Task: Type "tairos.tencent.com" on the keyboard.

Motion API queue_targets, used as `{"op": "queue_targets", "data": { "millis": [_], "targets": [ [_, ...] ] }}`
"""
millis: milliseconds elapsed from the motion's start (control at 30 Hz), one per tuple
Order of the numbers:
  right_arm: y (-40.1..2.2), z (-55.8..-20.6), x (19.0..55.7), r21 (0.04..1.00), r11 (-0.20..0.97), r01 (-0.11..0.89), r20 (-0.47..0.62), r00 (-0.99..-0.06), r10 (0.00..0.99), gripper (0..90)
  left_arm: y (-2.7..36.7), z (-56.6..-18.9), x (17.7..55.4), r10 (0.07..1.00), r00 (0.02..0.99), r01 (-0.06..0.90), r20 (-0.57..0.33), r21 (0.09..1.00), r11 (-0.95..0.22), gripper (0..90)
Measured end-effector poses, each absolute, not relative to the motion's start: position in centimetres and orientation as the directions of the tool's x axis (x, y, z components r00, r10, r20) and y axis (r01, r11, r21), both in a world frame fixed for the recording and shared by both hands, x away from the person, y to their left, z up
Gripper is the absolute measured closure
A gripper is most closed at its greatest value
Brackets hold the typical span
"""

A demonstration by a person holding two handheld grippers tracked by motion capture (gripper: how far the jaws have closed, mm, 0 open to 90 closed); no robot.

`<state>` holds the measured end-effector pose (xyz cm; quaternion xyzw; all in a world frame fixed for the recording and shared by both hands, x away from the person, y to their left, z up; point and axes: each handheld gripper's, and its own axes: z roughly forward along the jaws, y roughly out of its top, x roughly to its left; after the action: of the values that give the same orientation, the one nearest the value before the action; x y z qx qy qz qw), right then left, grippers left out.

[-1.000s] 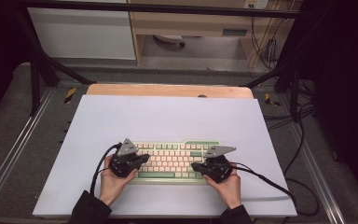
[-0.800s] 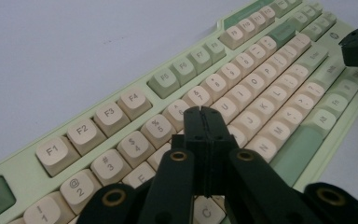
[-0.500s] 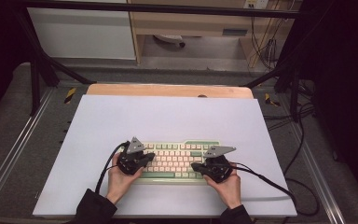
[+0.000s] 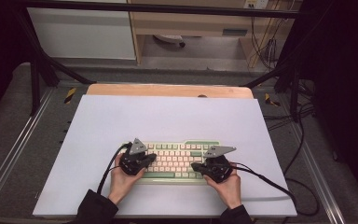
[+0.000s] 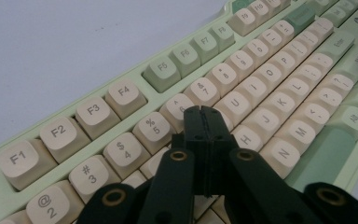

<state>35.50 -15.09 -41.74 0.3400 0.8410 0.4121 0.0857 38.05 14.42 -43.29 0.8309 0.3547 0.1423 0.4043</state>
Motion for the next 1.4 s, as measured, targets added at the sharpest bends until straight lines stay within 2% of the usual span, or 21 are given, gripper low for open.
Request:
{"op": "queue_targets", "data": {
  "millis": [933,1400],
  "targets": [
    [-15.2,-41.7,35.5,0.754,0.428,0.498,0.131,-0.753,0.645,90.0,16.9,-41.7,36.3,0.703,0.710,0.454,-0.044,0.792,-0.409,90.0],
    [-15.2,-41.8,35.5,0.752,0.431,0.499,0.132,-0.755,0.643,90.0,18.1,-42.1,37.1,0.736,0.676,0.478,-0.042,0.785,-0.394,90.0]
  ]
}}
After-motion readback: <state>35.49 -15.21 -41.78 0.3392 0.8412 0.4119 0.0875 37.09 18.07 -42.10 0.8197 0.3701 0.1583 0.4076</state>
